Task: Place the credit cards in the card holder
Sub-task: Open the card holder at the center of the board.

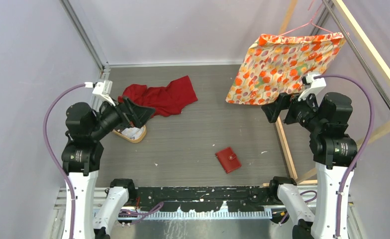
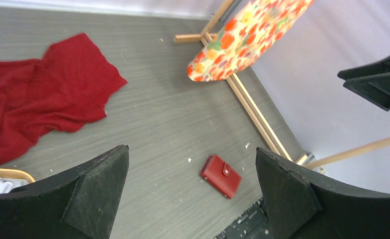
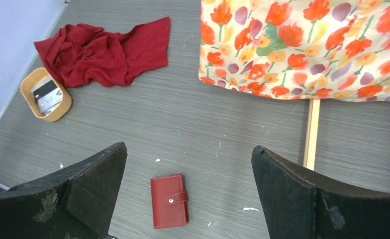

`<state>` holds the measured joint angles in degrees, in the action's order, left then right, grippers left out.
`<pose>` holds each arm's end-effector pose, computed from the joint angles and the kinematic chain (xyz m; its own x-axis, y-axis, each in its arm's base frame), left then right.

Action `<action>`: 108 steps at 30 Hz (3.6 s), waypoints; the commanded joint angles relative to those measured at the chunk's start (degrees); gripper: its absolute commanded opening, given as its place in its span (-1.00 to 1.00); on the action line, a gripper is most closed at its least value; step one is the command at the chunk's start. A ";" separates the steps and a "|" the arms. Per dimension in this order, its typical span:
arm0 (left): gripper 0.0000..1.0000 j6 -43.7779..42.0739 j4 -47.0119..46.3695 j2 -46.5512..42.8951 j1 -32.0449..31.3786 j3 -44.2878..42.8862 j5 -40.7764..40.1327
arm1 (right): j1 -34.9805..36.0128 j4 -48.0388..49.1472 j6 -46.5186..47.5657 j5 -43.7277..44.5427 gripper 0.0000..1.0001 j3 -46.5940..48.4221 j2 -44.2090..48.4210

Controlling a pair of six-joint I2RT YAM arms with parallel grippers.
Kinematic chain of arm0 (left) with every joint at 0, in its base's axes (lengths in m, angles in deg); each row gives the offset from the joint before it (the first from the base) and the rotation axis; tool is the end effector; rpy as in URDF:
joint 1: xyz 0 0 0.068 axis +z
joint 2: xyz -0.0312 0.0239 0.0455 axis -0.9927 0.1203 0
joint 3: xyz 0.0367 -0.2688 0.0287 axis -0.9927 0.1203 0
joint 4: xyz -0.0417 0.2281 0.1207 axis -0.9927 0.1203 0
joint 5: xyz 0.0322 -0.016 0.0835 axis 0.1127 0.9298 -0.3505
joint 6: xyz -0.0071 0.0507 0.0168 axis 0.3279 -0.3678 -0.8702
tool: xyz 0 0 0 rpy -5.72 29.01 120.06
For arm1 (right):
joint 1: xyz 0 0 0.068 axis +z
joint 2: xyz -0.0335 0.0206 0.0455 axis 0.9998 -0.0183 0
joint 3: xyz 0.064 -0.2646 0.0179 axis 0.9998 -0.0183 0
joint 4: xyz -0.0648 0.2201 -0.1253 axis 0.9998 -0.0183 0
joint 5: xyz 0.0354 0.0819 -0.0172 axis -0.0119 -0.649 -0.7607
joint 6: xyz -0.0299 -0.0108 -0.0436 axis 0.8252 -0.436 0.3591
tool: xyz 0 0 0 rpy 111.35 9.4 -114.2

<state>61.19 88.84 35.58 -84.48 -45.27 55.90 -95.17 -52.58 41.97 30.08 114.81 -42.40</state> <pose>0.1226 -0.0230 0.4285 -0.4080 -0.3620 -0.8381 0.4372 0.7285 -0.5274 0.1232 0.0025 0.4377 -0.3641 0.0797 -0.9279 -0.2996 0.9333 0.1978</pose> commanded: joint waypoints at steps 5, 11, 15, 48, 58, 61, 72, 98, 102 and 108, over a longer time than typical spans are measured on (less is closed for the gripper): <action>1.00 5.62 -0.90 -1.11 -0.93 7.54 9.41 | -0.02 -4.05 11.00 -16.13 1.00 -1.55 -0.66; 1.00 11.01 -6.13 -8.30 -5.90 17.13 7.68 | 0.64 -10.20 24.95 -31.73 1.00 -6.59 -4.30; 1.00 15.21 -11.06 -11.80 -14.97 23.87 1.32 | 12.30 -10.85 30.33 -22.48 1.00 -8.95 -7.80; 0.82 39.59 -76.91 37.10 -63.23 46.92 -43.03 | 34.42 0.81 48.97 -12.52 0.91 -28.87 -15.99; 0.51 47.21 -82.37 50.08 -63.28 44.02 -42.06 | 43.22 8.22 50.61 3.26 0.46 -32.52 -21.57; 0.47 48.43 -82.40 50.51 -63.21 44.64 -42.85 | 45.27 12.37 50.24 9.08 0.34 -32.74 -25.14; 0.44 49.57 -82.72 51.66 -63.34 45.22 -42.11 | 47.27 14.37 50.95 11.94 0.02 -32.50 -32.32; 0.39 54.32 -87.63 59.70 -63.39 44.50 -41.65 | 41.18 9.51 42.81 0.56 -0.98 -26.07 -24.20; 0.39 50.95 -89.40 58.89 -63.34 45.37 -41.93 | 38.10 9.45 38.92 -5.56 -0.98 -24.61 -23.14; 0.56 45.45 -89.35 52.73 -63.37 47.84 -42.19 | 35.94 12.65 28.27 -13.67 -0.98 -21.87 -24.95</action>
<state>112.54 -3.28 92.21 -147.60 0.30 14.85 -58.39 -42.85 78.58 25.18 89.21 -67.16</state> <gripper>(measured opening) 0.743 0.032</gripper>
